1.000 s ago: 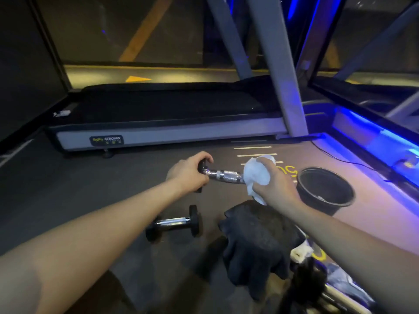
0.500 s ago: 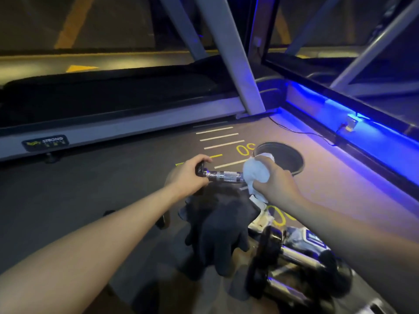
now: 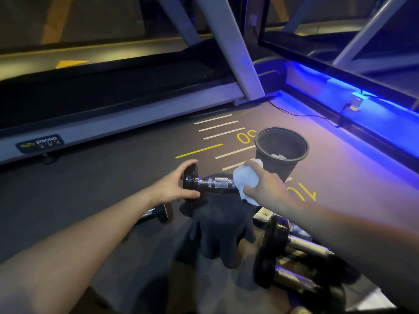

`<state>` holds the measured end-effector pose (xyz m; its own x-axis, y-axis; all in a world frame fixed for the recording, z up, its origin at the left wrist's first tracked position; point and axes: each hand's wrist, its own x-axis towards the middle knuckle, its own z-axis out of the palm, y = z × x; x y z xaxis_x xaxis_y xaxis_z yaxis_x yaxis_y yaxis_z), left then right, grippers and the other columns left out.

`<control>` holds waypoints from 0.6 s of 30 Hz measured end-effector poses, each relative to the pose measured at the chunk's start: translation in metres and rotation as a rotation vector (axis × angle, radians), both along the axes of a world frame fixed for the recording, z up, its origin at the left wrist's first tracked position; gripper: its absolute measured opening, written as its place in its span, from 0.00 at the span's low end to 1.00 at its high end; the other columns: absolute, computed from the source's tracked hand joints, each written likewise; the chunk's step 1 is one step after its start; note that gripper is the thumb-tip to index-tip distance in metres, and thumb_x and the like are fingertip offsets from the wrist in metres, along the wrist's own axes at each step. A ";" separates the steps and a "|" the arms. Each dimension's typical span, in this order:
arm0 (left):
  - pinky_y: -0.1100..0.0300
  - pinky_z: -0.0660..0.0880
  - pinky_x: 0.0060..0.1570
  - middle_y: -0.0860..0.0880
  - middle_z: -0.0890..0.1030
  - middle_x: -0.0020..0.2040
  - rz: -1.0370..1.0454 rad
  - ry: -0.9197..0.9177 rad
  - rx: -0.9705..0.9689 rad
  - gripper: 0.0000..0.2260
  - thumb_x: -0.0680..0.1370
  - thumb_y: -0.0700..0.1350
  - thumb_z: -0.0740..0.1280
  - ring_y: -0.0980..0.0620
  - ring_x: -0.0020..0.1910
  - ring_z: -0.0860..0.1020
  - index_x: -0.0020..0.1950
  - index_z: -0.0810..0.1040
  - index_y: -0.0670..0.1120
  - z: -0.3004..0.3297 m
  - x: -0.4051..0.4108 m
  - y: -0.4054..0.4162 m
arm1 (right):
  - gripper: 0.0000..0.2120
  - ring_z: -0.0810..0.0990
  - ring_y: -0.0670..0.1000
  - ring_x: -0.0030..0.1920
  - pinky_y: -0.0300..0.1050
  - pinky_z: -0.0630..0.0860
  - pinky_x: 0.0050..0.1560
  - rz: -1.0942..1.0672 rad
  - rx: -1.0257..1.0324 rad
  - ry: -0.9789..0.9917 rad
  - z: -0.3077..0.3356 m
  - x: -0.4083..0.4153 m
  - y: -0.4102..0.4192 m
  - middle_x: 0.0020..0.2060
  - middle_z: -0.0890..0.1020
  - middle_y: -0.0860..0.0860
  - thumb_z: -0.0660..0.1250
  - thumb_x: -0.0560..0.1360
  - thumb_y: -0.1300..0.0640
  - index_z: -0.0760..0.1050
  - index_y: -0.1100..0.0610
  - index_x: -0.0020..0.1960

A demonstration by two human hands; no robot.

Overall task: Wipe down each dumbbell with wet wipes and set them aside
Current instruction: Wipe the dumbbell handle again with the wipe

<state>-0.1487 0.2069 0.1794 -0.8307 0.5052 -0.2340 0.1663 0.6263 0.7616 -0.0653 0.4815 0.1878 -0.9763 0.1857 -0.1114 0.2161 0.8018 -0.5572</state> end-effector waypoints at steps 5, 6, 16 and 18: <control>0.59 0.69 0.70 0.50 0.65 0.73 -0.062 -0.066 0.020 0.55 0.66 0.44 0.83 0.54 0.67 0.70 0.78 0.50 0.68 -0.014 -0.008 -0.015 | 0.32 0.78 0.56 0.40 0.41 0.67 0.30 0.020 -0.009 -0.043 0.003 0.004 0.002 0.46 0.81 0.58 0.64 0.72 0.54 0.58 0.37 0.73; 0.60 0.71 0.68 0.49 0.66 0.74 -0.062 -0.099 0.046 0.55 0.64 0.46 0.84 0.55 0.67 0.72 0.77 0.51 0.71 -0.017 -0.010 -0.018 | 0.32 0.78 0.55 0.40 0.40 0.67 0.29 0.021 -0.012 -0.049 0.004 0.003 0.002 0.46 0.81 0.58 0.64 0.73 0.54 0.58 0.37 0.73; 0.79 0.70 0.50 0.55 0.74 0.66 -0.005 -0.139 0.231 0.51 0.67 0.31 0.80 0.73 0.54 0.78 0.79 0.58 0.60 -0.027 -0.009 -0.001 | 0.33 0.80 0.58 0.46 0.45 0.77 0.40 -0.024 -0.072 -0.032 -0.002 -0.001 0.003 0.49 0.83 0.57 0.62 0.68 0.50 0.60 0.37 0.72; 0.77 0.72 0.48 0.54 0.76 0.63 0.002 -0.125 0.247 0.49 0.67 0.31 0.80 0.74 0.51 0.79 0.77 0.60 0.61 -0.022 -0.008 0.000 | 0.33 0.80 0.58 0.49 0.48 0.79 0.45 -0.043 -0.097 -0.011 -0.003 0.001 0.004 0.51 0.82 0.57 0.62 0.69 0.50 0.61 0.38 0.73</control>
